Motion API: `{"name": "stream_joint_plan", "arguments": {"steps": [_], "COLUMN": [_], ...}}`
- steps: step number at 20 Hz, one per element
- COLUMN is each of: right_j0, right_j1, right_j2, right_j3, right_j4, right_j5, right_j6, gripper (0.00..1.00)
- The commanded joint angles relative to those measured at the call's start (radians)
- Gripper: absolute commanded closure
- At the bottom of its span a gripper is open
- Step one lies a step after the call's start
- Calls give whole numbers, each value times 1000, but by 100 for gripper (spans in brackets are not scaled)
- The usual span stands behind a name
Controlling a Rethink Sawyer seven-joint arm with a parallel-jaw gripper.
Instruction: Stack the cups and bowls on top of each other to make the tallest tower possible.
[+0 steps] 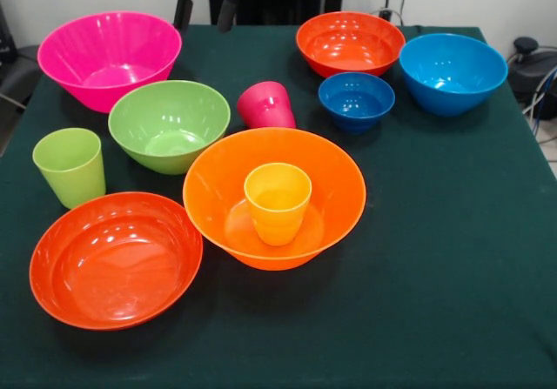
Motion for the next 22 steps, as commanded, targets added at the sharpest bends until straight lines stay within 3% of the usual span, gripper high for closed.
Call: {"name": "stream_joint_plan", "arguments": {"steps": [1,22], "right_j0": [35,29], "right_j1": [94,85], "right_j2": [-53,-81], "right_j3": [-39,-43], "right_j4": [-115,-110], "right_j5": [-78,-97], "right_j6": [-5,-26], "gripper": [0,0]}}
